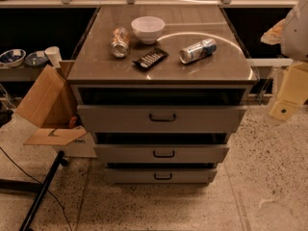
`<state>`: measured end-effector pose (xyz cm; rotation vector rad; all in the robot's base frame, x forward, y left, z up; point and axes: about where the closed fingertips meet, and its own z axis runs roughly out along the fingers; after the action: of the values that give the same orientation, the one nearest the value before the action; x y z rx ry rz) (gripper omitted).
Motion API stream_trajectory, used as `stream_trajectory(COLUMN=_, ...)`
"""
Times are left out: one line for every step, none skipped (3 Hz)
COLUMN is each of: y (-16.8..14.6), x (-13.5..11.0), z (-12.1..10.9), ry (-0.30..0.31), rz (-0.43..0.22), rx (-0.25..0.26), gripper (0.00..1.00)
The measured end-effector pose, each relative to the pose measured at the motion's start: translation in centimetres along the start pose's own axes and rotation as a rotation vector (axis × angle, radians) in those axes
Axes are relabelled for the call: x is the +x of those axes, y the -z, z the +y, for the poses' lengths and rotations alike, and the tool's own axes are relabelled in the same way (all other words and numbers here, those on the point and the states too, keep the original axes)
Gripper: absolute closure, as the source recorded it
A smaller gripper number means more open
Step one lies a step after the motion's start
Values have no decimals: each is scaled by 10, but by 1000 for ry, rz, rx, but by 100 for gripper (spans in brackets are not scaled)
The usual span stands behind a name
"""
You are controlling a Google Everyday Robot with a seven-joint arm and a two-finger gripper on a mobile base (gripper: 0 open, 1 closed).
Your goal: Open bottom drawer
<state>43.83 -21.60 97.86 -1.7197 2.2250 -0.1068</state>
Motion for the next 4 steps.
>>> stream_trajectory(y=0, x=-1, z=0, ry=1, rz=4, rx=20, gripper=0)
stream_trajectory(y=-25, x=-10, z=11, ry=22, rz=-28, rx=-1, gripper=0)
stream_trajectory(y=-67, x=-24, z=35, ry=31, rz=-98, rx=-39, gripper=0)
stream_trajectory(y=-119, x=-41, z=68, ry=18, rz=-159, rx=-71, gripper=0)
